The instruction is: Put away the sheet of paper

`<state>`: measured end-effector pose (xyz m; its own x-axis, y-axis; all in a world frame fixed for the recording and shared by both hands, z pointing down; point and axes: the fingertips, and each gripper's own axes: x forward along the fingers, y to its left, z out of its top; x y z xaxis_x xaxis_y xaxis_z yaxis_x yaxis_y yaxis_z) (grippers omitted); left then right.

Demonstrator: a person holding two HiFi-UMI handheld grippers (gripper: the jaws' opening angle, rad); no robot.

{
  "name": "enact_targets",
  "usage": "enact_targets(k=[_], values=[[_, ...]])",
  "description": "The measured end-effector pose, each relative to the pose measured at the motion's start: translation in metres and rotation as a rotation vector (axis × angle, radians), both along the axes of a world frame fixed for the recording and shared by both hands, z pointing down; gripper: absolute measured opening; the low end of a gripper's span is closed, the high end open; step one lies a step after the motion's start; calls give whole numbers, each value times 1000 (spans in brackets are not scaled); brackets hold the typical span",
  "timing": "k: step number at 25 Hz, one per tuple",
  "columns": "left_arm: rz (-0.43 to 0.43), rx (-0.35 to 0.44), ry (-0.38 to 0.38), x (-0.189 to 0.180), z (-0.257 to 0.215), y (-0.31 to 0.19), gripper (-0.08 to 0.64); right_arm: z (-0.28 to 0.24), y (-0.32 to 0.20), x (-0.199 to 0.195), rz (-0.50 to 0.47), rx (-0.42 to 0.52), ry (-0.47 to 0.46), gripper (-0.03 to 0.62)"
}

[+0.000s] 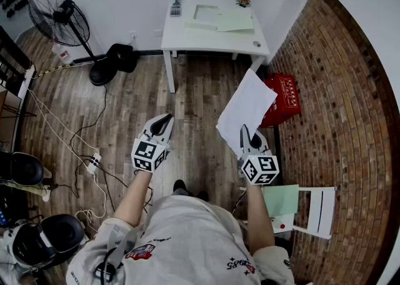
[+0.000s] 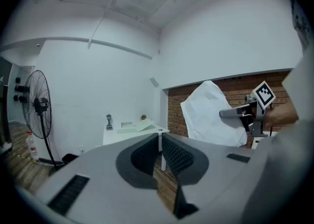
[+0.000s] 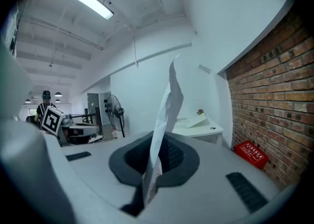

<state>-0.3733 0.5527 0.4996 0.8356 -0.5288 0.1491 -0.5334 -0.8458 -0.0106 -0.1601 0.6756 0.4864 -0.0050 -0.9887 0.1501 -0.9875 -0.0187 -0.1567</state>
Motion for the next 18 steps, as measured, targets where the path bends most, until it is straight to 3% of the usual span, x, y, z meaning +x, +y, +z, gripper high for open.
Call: enact_targets(k=[18], values=[[30, 11, 2, -2, 1, -51, 34, 7, -50, 2, 36, 0, -26, -3]])
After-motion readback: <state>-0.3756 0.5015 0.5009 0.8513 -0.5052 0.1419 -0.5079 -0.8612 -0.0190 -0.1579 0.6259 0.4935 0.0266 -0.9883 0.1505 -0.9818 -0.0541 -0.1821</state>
